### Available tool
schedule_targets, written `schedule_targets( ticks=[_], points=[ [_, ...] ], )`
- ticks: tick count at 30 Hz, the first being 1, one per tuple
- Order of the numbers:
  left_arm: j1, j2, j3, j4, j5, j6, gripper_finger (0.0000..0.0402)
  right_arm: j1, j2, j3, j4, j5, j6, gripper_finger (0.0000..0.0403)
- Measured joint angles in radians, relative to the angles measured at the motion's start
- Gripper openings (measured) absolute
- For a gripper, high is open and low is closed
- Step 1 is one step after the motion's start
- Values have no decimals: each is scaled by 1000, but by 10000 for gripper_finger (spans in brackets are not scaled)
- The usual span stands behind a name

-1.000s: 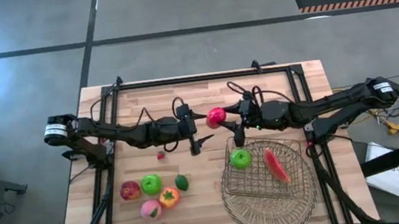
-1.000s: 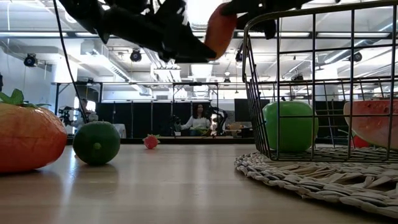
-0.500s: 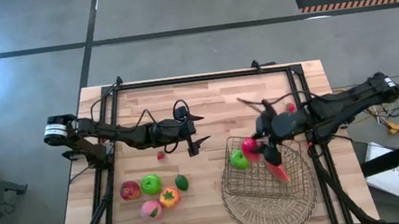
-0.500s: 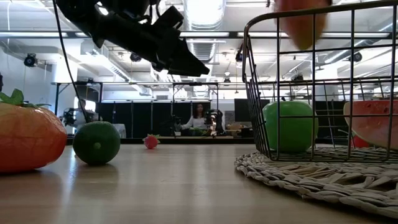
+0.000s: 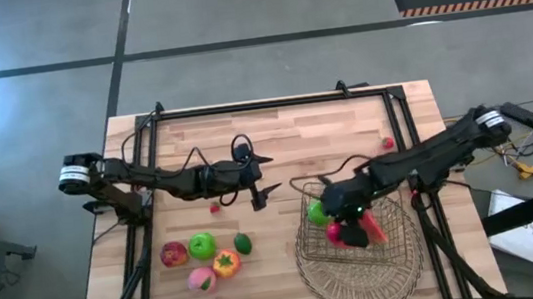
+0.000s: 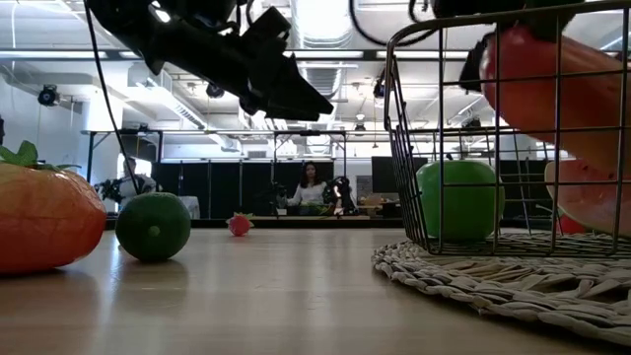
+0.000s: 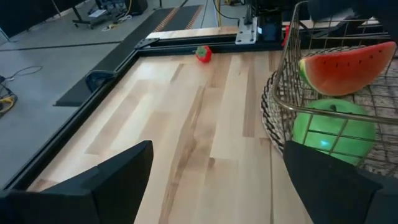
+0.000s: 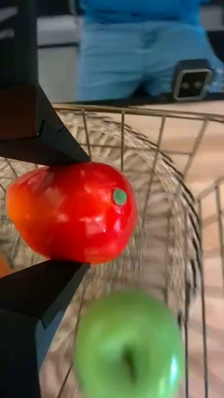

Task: Build produce basket
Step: Put the mango into the wire basket

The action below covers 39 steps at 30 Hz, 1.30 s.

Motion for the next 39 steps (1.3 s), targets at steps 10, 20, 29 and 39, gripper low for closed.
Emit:
schedule_targets(
  ticks=[10, 20, 29, 39],
  points=[
    [-21, 0, 0, 0, 0, -24, 343, -12, 132, -3, -11, -100, -60, 222],
    [-25, 0, 0, 0, 0, -24, 343, -12, 127, -9, -127, -117, 7, 261],
    [-25, 0, 0, 0, 0, -25, 343, -13, 132, -20, -184, -87, 41, 279],
    [-25, 0, 1, 0, 0, -25, 343, -12, 99, -6, -241, -74, 43, 285]
  ],
)
